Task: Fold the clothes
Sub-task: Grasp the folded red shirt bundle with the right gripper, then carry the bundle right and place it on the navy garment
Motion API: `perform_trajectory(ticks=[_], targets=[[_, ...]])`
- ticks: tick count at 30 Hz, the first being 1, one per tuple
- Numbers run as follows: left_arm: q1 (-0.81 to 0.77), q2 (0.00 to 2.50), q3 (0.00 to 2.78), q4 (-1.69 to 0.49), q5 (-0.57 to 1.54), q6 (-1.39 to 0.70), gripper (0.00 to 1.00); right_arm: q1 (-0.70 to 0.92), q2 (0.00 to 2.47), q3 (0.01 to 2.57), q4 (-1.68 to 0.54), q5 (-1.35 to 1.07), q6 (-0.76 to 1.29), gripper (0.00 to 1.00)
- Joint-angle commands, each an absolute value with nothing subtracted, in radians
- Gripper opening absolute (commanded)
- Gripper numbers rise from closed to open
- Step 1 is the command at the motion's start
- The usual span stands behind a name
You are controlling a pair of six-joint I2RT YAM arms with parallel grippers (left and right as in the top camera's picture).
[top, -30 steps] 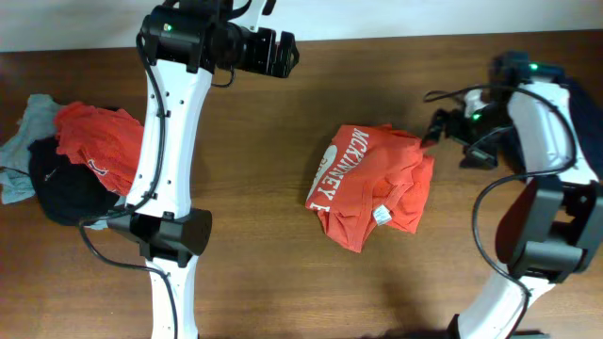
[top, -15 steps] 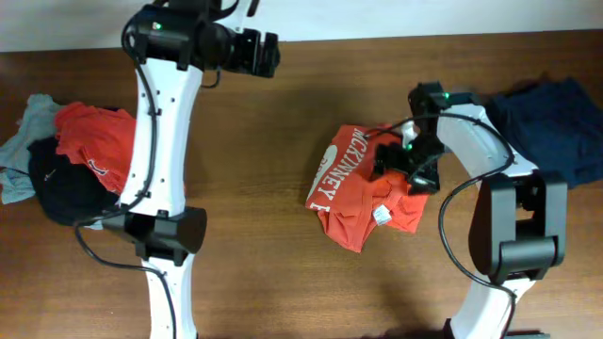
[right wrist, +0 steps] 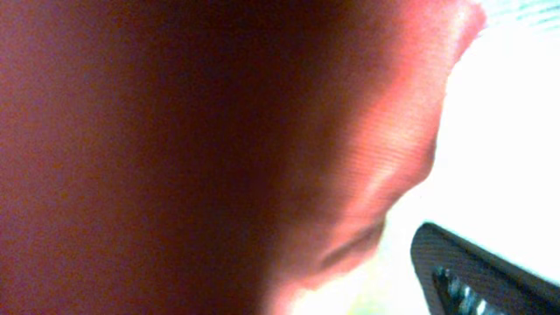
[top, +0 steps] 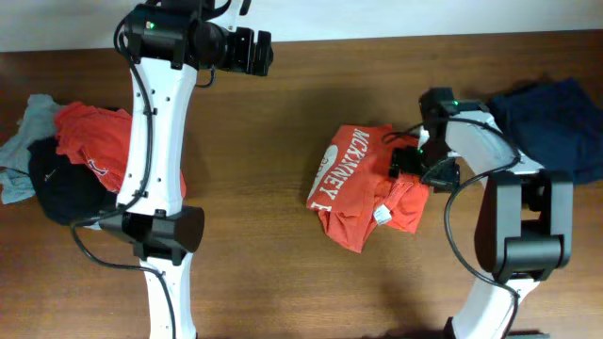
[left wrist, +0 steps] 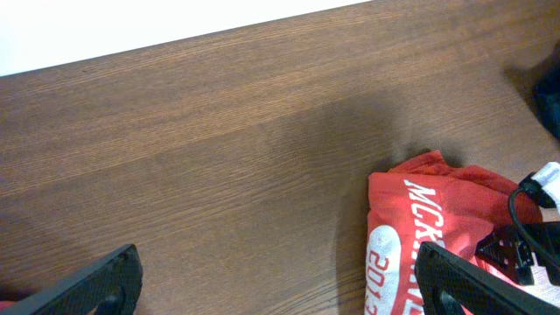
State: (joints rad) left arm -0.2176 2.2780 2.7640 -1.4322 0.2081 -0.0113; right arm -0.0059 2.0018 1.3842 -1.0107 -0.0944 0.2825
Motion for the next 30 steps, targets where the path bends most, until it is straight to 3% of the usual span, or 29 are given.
perform_trajectory(ticks=[1, 5, 7, 8, 9, 10, 11, 19, 30], targets=[[-0.218, 2.275, 2.78, -1.43, 0.204, -0.003, 0.99, -0.04, 1.983, 1.323, -0.967, -0.191, 0.24, 0.97], [-0.218, 2.275, 2.78, -1.43, 0.204, -0.003, 0.99, -0.038, 1.983, 1.225, -0.839, -0.387, 0.244, 0.93], [-0.218, 2.275, 2.78, -1.43, 0.204, -0.003, 0.99, -0.038, 1.983, 1.18, -0.762, -0.487, 0.265, 0.8], [-0.218, 2.275, 2.78, -1.43, 0.204, -0.003, 0.99, -0.038, 1.983, 1.172, -0.745, -0.509, 0.271, 0.71], [-0.218, 2.275, 2.78, -1.43, 0.204, -0.003, 0.99, -0.038, 1.983, 1.168, -0.726, -0.539, 0.276, 0.4], [-0.218, 2.275, 2.78, -1.429, 0.204, -0.003, 0.99, -0.038, 1.983, 1.168, -0.717, -0.543, 0.294, 0.16], [-0.218, 2.275, 2.779, -1.429, 0.203, -0.003, 0.99, -0.04, 1.983, 1.168, -0.71, -0.543, 0.297, 0.04], [-0.218, 2.276, 2.78, -1.43, 0.182, -0.003, 0.99, -0.112, 1.943, 1.274, -0.723, -0.633, 0.284, 0.04], [-0.218, 2.276, 2.777, -1.422, 0.174, -0.003, 0.99, -0.204, 1.889, 1.813, -0.989, -0.458, 0.245, 0.04]])
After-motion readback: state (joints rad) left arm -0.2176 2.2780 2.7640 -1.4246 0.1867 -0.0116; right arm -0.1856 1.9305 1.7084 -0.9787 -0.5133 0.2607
